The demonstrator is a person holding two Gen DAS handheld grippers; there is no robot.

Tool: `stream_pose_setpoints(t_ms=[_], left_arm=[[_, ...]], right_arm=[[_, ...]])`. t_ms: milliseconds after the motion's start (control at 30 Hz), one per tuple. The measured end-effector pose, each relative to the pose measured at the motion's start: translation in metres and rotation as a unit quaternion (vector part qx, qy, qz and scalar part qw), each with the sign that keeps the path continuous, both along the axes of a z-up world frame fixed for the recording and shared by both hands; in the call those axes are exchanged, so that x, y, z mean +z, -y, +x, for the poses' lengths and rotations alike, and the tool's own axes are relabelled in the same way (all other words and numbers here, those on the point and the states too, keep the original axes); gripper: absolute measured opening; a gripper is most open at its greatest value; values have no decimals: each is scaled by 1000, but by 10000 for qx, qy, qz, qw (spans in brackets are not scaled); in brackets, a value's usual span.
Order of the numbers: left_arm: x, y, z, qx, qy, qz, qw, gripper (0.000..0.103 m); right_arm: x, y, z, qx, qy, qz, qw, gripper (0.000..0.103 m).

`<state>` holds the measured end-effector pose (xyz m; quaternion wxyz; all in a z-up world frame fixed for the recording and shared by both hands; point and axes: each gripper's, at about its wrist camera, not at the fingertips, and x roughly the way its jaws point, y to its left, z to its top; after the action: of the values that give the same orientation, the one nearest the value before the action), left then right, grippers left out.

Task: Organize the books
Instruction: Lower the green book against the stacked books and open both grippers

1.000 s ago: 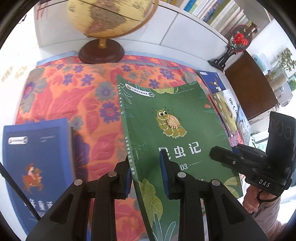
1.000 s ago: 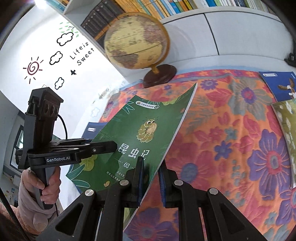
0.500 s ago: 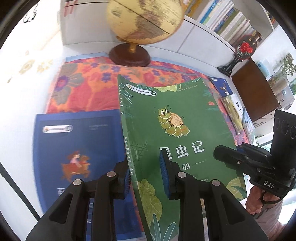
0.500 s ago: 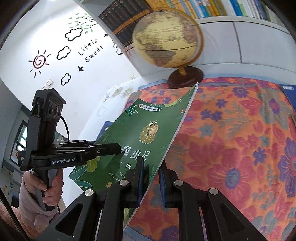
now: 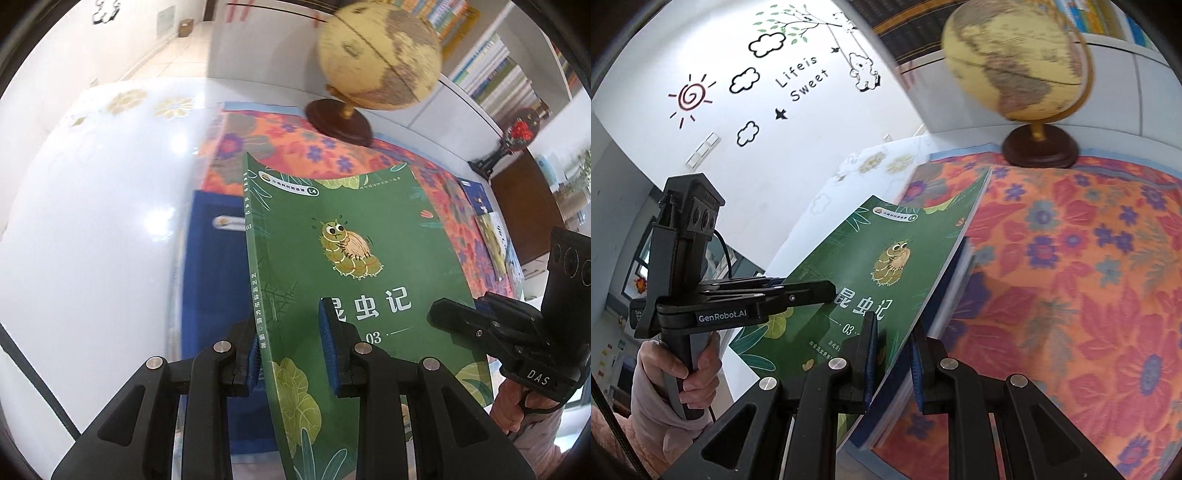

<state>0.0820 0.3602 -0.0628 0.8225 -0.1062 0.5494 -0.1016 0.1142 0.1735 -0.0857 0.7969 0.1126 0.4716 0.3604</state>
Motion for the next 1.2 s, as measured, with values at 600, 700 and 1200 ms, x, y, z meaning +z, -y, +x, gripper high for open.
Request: stream_pose_setpoints(t_ms=[600, 700, 1200], left_arm=[[-40, -37, -7, 377, -410, -75, 9984, 26], [-38, -40, -7, 406, -356, 74, 9985, 27], [-34, -25, -8, 328, -353, -16, 9988, 29]], right_arm=[[-45, -35, -3, -60, -614, -320, 9976, 16], [-50, -31, -3, -153, -715, -242, 9970, 16], [-58, -27, -3, -270, -929, -62, 9953, 18]])
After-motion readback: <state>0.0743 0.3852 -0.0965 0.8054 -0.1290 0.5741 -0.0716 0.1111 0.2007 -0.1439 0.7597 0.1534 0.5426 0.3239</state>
